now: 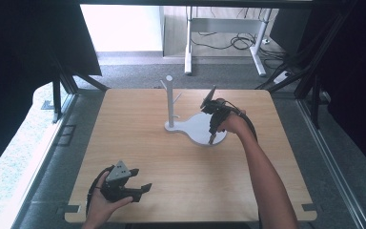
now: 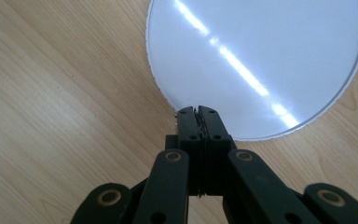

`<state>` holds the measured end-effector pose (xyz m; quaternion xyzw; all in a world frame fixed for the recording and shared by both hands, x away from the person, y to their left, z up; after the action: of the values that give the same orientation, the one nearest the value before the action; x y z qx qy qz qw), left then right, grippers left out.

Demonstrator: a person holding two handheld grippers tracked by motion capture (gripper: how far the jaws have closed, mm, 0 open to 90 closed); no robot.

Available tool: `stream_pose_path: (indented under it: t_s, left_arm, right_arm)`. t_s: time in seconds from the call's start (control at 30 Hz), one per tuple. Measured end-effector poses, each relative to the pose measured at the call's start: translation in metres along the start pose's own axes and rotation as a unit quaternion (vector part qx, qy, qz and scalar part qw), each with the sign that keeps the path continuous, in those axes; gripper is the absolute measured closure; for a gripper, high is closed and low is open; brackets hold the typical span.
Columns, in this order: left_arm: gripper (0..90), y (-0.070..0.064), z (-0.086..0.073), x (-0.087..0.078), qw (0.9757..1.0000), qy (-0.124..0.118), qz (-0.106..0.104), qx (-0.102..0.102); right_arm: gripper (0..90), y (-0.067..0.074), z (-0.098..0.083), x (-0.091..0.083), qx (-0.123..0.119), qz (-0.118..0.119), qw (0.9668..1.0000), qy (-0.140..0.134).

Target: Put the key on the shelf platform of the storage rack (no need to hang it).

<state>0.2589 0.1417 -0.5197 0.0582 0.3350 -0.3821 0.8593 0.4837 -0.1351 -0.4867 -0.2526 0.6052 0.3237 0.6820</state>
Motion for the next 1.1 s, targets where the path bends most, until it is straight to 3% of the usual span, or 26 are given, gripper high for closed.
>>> stream_pose_path:
  t_s: [0.43, 1.1]
  left_arm:
    - [26.8, 0.002, 0.001, -0.003, 1.0, -0.008, 0.004, -0.003]
    - [26.8, 0.001, 0.0, 0.001, 1.0, -0.002, 0.003, -0.001]
  right_arm:
    - [89.4, -0.009, 0.015, 0.004, 0.007, -0.003, 0.9999, -0.008]
    - [89.4, -0.021, 0.027, 0.013, 0.029, -0.019, 0.9988, -0.036]
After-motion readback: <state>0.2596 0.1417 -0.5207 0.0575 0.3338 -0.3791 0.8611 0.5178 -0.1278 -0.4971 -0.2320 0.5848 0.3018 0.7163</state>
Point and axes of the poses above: each handheld gripper's, and its own axes: x roughly forward along the jaws, z roughly out of its top, y roughly to its left, the point moved 6 cm from there along x, roughly forward along the jaws, and after that the axes turned 2 degrees about -x, right-handed, at the moved point
